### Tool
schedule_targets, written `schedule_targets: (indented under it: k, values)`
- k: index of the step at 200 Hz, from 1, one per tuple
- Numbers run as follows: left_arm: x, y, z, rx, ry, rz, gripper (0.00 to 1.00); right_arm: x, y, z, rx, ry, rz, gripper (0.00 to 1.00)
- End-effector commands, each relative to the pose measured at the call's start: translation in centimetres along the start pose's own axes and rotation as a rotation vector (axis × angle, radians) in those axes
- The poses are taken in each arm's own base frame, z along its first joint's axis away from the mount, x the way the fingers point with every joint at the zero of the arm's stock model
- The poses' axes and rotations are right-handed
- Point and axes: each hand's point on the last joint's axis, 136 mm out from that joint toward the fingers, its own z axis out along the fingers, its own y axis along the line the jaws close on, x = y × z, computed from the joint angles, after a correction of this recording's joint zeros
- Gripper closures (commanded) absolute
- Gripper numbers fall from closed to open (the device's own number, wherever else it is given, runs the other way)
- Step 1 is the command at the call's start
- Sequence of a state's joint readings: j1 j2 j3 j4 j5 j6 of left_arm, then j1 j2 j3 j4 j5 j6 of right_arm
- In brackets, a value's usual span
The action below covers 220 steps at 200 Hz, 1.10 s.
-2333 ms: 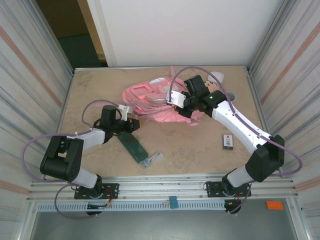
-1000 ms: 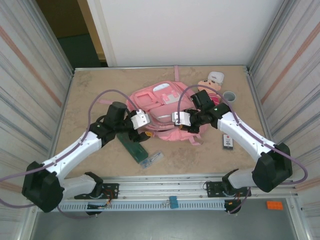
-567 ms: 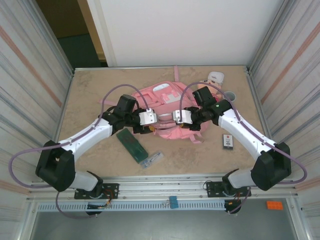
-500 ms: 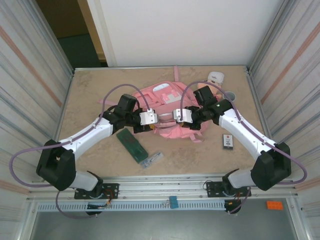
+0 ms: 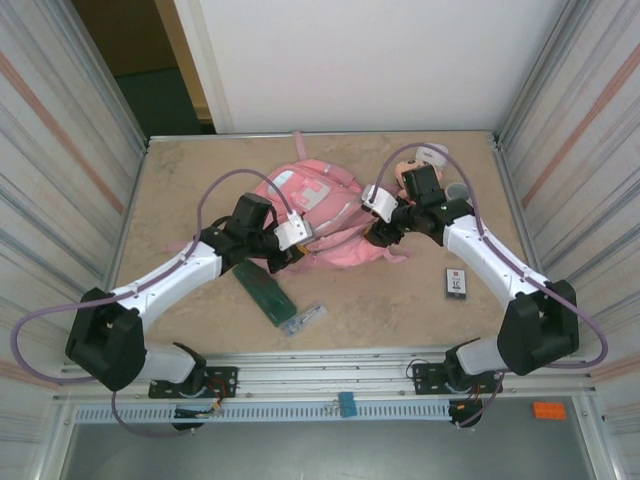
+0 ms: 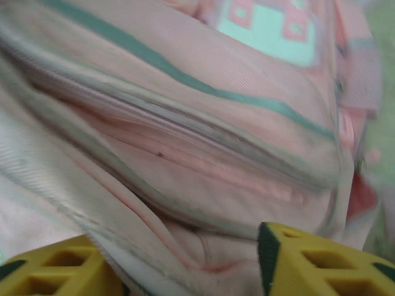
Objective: Pack books, pencil case, and school supplies into a backpack
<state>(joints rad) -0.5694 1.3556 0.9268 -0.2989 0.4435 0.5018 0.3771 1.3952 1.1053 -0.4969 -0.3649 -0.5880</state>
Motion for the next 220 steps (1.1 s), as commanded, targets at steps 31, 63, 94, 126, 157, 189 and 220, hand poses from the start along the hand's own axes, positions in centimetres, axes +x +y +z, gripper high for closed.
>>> schedule_targets:
  k: [31,63,94,126,157,189,220]
  values:
    - [-3.3,-0.7,0.4,0.136,-0.138,-0.324,1.0,-1.2,1.2,-5.6,0.132,0.011,0.567,0.38]
    - [-3.8,-0.4,0.5,0.203,-0.162,-0.433,1.0,-0.3,4.6,-7.7,0.218,0.039,0.743,0.42]
    - [-4.7,-0.1,0.4,0.266,-0.176,-0.508,1.0,-2.3,8.9,-6.4,0.157,-0.067,0.887,0.49]
    - [-5.7,0.1,0.3,0.334,-0.201,-0.56,1.0,-3.4,10.7,-3.5,0.203,-0.157,0.957,0.5]
    - [-5.9,0.0,0.5,0.389,-0.195,-0.607,1.0,-4.2,10.8,-0.8,0.229,-0.177,0.984,0.5]
    - [-6.0,-0.2,0.6,0.423,-0.191,-0.62,1.0,-5.0,10.4,1.5,0.253,-0.184,0.973,0.5]
    - [-6.5,-0.4,0.4,0.449,-0.211,-0.613,1.0,-5.0,9.3,3.1,0.34,-0.15,0.95,0.53]
